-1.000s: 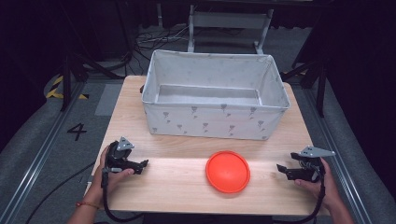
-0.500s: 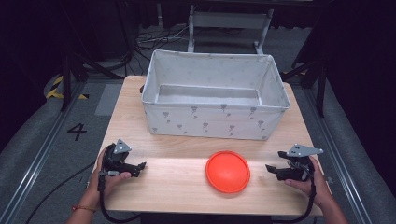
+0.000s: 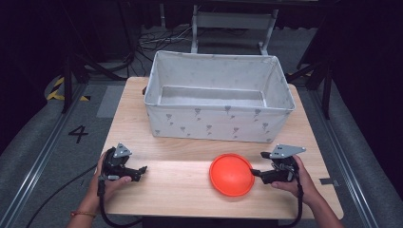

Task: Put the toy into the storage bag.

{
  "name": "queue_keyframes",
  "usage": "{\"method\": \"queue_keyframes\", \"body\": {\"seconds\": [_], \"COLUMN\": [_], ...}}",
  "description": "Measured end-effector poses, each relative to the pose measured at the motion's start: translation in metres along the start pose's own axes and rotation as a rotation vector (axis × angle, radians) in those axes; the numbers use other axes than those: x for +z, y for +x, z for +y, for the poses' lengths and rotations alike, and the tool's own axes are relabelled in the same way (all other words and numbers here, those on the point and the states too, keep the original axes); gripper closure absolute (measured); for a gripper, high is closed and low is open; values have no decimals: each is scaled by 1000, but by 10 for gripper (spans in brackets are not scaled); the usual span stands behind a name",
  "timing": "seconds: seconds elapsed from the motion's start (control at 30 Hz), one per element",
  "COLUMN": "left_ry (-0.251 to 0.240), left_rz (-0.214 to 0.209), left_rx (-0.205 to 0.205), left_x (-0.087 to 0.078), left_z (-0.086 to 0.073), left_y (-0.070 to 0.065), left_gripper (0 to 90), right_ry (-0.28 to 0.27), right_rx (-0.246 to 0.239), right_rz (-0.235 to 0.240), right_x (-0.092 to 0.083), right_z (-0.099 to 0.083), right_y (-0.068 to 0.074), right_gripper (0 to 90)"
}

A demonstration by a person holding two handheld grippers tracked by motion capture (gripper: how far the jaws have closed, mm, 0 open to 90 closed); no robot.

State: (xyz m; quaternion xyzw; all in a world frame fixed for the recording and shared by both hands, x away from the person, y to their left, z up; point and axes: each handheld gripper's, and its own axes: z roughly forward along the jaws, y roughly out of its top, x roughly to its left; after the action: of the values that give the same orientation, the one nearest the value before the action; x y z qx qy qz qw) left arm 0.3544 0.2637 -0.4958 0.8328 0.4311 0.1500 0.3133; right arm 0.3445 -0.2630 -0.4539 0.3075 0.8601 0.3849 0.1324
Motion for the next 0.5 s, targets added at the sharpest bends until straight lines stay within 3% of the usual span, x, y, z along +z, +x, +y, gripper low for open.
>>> {"method": "queue_keyframes", "body": {"seconds": [0.07, 0.2, 0.3, 0.37, 0.5], "left_ry": [0, -1, -1, -1, -1], "left_rz": [3, 5, 5, 4, 6], "left_rx": [-3, -4, -5, -6, -3], "left_x": [0, 0, 0, 0, 0], "left_z": [0, 0, -1, -1, 0], "left_y": [0, 0, 0, 0, 0], "left_gripper": [5, 5, 5, 5, 5], "right_ry": [30, 44, 54, 70, 69], "right_rx": [-25, -20, -12, 19, 26], "right_rz": [-4, 5, 24, 49, 66], "right_x": [9, 20, 29, 46, 52], "right_z": [5, 11, 12, 12, 13], "right_y": [3, 3, 0, -8, -11], "right_gripper": [203, 202, 202, 219, 231]}}
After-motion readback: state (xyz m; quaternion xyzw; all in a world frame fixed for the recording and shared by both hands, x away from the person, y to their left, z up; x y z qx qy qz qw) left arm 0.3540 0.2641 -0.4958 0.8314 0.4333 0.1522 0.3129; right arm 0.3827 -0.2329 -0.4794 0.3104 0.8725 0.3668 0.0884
